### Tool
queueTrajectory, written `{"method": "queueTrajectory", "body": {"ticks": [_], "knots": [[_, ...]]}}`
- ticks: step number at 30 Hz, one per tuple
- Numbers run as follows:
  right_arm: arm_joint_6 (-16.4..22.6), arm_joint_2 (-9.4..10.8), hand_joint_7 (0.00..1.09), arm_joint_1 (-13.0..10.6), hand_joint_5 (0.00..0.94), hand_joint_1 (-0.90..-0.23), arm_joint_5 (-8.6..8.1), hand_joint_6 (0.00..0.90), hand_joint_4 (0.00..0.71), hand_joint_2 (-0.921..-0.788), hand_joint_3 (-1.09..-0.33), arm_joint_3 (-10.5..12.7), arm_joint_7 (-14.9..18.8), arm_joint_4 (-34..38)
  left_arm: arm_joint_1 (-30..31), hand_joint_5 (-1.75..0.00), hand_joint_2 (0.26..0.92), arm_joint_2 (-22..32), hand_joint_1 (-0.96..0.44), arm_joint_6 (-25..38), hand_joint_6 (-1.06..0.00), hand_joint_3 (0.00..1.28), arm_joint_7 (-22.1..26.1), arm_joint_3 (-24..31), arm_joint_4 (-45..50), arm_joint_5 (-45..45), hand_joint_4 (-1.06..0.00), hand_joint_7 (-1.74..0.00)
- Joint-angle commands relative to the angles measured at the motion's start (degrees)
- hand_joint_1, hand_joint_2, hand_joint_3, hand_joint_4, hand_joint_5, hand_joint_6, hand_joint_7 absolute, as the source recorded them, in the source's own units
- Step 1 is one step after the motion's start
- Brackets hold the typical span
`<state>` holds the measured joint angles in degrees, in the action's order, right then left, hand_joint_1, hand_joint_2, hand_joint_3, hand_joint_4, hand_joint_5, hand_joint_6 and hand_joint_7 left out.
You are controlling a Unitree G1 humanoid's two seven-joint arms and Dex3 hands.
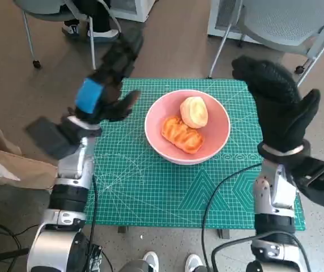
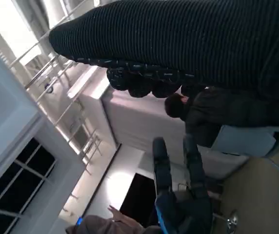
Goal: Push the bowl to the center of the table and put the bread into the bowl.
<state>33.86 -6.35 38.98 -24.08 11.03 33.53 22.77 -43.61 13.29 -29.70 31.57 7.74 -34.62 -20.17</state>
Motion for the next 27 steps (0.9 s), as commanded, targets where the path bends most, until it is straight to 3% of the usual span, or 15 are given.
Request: {"method": "queueTrajectory", "body": {"ticks": [1, 13, 27], "knots": [[-0.3, -0.7, 0.49, 1.6, 0.005, -0.631, 1.16, 0.114, 0.237, -0.921, -0.732, -0.4, -0.4, 0.5, 0.0, 0.00, 0.921, -1.9, -0.83, -2.5, -0.13, 0.48, 3.5, 2.5, 0.8, -4.3, 0.00, 0.00], [1.1, -0.9, 0.49, 4.7, 0.009, -0.628, 3.61, 0.125, 0.249, -0.921, -0.717, -0.8, -1.3, 2.6, -0.2, 0.00, 0.921, -6.8, -0.80, -2.3, -0.15, 0.39, 6.1, 5.2, 1.1, -9.2, 0.00, -0.02], [1.3, -1.3, 0.48, 7.5, 0.014, -0.649, 5.46, 0.143, 0.268, -0.921, -0.712, -1.2, -2.6, 6.4, -0.8, 0.00, 0.921, -7.7, -0.78, -1.6, -0.17, 0.29, 8.1, 6.1, 0.3, -10.0, 0.00, -0.03]]}}
